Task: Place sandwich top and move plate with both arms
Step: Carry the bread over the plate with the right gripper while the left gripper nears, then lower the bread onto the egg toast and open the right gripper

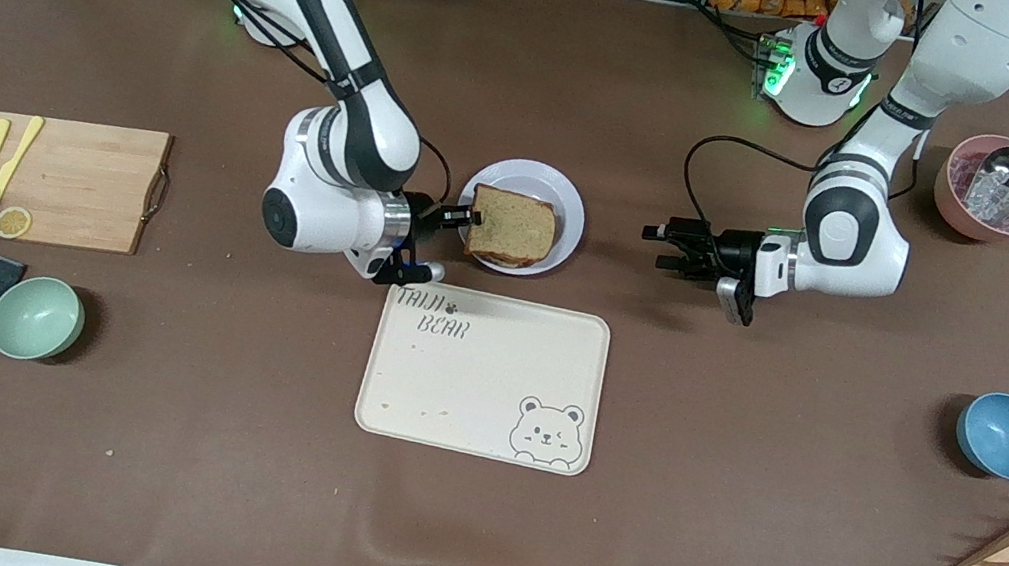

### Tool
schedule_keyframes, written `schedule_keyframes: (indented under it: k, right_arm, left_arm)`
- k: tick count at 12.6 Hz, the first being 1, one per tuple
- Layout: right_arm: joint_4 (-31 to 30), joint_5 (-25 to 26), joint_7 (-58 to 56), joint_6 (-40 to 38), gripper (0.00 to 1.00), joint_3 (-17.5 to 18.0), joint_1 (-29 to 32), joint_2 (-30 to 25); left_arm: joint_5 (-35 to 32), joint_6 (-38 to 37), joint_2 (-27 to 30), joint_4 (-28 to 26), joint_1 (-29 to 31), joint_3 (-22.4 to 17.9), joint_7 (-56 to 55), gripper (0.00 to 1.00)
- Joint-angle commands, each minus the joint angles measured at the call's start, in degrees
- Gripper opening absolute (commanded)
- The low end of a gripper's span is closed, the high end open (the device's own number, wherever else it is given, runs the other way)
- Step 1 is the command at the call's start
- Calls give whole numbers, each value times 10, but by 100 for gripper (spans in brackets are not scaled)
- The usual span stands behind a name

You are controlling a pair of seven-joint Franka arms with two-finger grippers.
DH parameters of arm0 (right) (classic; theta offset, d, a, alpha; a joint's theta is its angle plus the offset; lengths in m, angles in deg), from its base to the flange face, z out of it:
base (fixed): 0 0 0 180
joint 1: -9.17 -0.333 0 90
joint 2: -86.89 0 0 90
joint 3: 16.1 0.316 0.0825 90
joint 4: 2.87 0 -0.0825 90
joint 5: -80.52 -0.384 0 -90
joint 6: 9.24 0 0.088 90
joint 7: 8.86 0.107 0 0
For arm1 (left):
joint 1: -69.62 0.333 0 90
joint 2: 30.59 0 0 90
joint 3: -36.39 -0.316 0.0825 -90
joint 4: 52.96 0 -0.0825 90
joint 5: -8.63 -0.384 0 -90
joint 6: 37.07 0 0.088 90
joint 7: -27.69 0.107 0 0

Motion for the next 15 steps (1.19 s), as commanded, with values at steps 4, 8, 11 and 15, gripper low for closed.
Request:
schedule_keyframes:
  k: [4,8,11,15]
  right_arm:
    - [-36,-15,5,23,0,-7,-24,-11]
    - [-21,-14,89,18,100,-7,-23,-11]
    - [-1,-4,115,1,100,-14,-13,-19]
    - [50,91,115,-91,100,-102,-5,-26]
  left_arm:
    - [73,2,-15,-12,-16,7,43,100]
    - [178,8,-51,-12,-55,16,128,100]
    - [195,8,-56,-12,-67,17,129,100]
    - [217,8,-87,-3,-80,17,170,100]
